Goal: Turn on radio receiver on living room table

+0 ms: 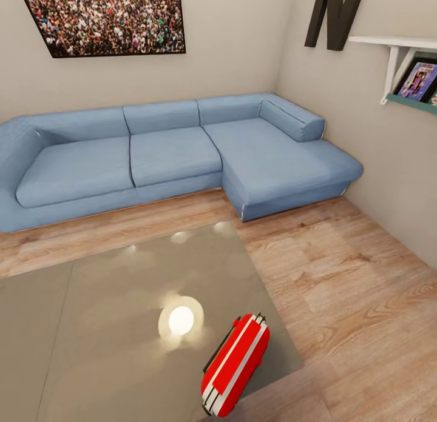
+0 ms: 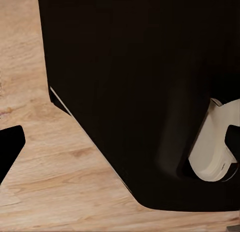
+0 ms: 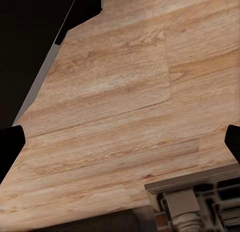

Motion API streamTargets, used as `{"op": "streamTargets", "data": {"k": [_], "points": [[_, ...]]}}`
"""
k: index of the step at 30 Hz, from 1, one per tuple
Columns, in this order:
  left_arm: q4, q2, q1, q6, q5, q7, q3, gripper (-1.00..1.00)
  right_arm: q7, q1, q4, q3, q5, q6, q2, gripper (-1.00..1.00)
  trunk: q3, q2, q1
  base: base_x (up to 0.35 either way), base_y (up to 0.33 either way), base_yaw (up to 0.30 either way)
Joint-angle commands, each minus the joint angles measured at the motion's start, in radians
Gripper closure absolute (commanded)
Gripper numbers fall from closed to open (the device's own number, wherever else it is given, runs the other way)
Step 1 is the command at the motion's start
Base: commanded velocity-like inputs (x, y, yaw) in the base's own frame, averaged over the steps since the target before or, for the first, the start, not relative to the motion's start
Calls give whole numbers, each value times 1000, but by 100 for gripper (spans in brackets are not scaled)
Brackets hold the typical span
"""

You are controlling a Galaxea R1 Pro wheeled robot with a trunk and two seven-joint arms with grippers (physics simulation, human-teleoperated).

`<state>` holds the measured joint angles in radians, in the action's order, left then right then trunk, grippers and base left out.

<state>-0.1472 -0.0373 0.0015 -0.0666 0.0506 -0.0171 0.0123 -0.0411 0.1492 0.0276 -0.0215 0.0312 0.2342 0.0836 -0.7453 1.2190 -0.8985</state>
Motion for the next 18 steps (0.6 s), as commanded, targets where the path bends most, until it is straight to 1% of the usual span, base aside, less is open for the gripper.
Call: {"op": "streamTargets", "data": {"k": [1, 4, 7, 8, 10, 12, 13, 14, 15, 16, 18], "points": [[-8, 2, 0, 0, 0, 0, 0, -100, 1, 0, 1, 0, 0, -1, 1, -100, 0, 0, 0, 0, 0, 0], [-32, 7, 0, 0, 0, 0, 0, -100, 5, 0, 12, 0, 2, -4, 4, -100, 0, 0, 0, 0, 0, 0], [-116, 16, 0, 7, -1, -4, -1, -100, 8, 0, 103, 0, 7, -34, 15, -100, 0, 0, 0, 0, 0, 0], [-185, 21, 0, 19, -1, -5, -1, -100, 8, -1, 202, 0, 9, -107, 25, -100, 0, 0, 0, 0, 0, 0], [-237, 24, 0, 37, -1, -6, -1, -100, 9, -1, 280, 0, 9, -181, 33, -100, 0, 0, 0, 0, 0, 0], [-361, 36, 0, 111, -1, -7, -2, -100, 9, -1, 461, -1, 10, -351, 48, -100, 0, 0, 0, 0, 0, 0], [-396, 41, 0, 136, -1, -7, -1, -100, 9, -1, 509, -2, 10, -391, 50, -100, 0, 0, 0, 0, 0, 0], [-473, 51, 0, 191, 0, -10, -1, -100, 9, -1, 605, -3, 10, -466, 54, -100, 0, 0, 0, 0, 0, 0], [-592, 65, 0, 270, 5, -33, 0, -100, 9, -1, 725, -8, 10, -547, 60, -100, 0, 0, 0, 0, 0, 0], [-776, 87, 0, 389, 15, -86, 3, -100, 9, -1, 892, -27, 9, -653, 67, -100, 0, 0, 0, 0, 0, 0], [-875, 101, 0, 451, 20, -117, 9, -100, 9, -1, 977, -45, 9, -707, 70, -100, 0, 0, 0, 0, 0, 0]]}}
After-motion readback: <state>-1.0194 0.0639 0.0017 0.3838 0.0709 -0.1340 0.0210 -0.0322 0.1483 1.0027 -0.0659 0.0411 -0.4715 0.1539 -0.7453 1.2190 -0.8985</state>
